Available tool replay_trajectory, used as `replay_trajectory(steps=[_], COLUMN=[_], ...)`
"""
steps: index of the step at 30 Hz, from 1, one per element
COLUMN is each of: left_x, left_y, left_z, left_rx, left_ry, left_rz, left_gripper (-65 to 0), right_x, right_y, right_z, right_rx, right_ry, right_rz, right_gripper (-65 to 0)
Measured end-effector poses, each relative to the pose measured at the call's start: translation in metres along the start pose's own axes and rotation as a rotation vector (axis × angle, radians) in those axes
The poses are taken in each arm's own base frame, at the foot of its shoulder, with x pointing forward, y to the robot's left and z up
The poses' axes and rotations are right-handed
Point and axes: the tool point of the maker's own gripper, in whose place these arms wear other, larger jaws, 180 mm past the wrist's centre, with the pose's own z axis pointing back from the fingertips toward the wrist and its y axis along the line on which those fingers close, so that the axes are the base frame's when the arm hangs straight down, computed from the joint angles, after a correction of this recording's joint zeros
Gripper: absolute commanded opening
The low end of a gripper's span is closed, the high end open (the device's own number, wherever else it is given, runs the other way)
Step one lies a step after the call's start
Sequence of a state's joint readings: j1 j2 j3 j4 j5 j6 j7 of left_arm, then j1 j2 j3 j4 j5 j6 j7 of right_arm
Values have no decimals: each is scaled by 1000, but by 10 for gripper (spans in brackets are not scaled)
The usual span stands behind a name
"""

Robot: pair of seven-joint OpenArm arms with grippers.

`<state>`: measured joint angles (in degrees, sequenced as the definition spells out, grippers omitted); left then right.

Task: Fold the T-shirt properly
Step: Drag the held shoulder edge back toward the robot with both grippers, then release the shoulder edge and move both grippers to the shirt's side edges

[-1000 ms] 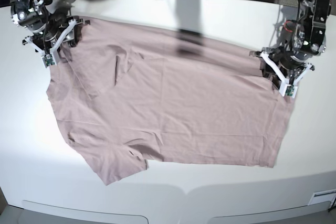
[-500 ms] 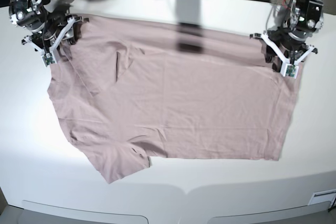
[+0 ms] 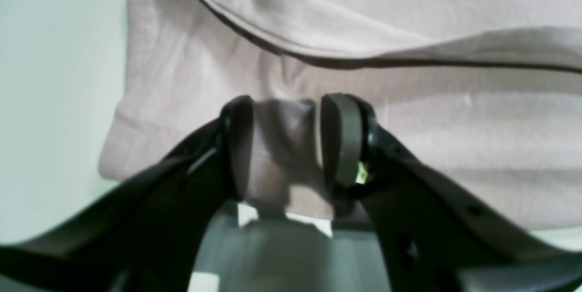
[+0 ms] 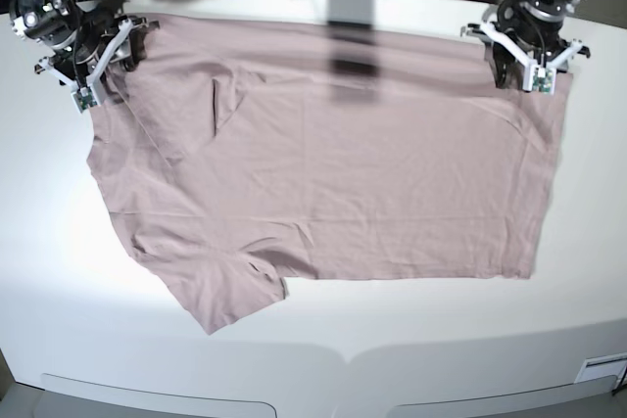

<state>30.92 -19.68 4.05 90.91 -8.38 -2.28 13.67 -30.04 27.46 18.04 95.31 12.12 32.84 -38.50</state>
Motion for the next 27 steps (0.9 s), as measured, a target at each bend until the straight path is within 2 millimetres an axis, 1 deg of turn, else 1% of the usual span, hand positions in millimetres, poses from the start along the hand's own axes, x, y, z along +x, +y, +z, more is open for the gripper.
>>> replay_trajectory(steps=[4, 7, 9, 12, 17, 21, 27], left_x=[-4, -9, -13, -20, -19, -19, -19], left_y=[-6, -13, -17, -22, -18, -19, -18], left_z=[4, 11, 16, 24, 25, 24, 24], left_rx=[-4, -15, -22, -37, -8, -9, 1], left_ry=[-11, -5, 11, 50, 57, 57, 69], left_rz=[6, 16, 16, 14, -44, -43, -87], left_gripper=[-399, -399, -399, -399, -399, -399, -399], right_x=[-2, -5, -7, -11, -12, -15, -5], right_y=[-7, -14, -16, -13, -13, -12, -15], right_z=[2, 5, 6, 7, 8, 8, 14], right_rx=[-18, -36, -33, -14, -13, -9, -38], right_ry=[7, 16, 21, 38, 38, 45, 31], right_rz=[-11, -22, -22, -29, -29, -29, -13], right_gripper=[-349, -349, -349, -349, -349, -349, -349])
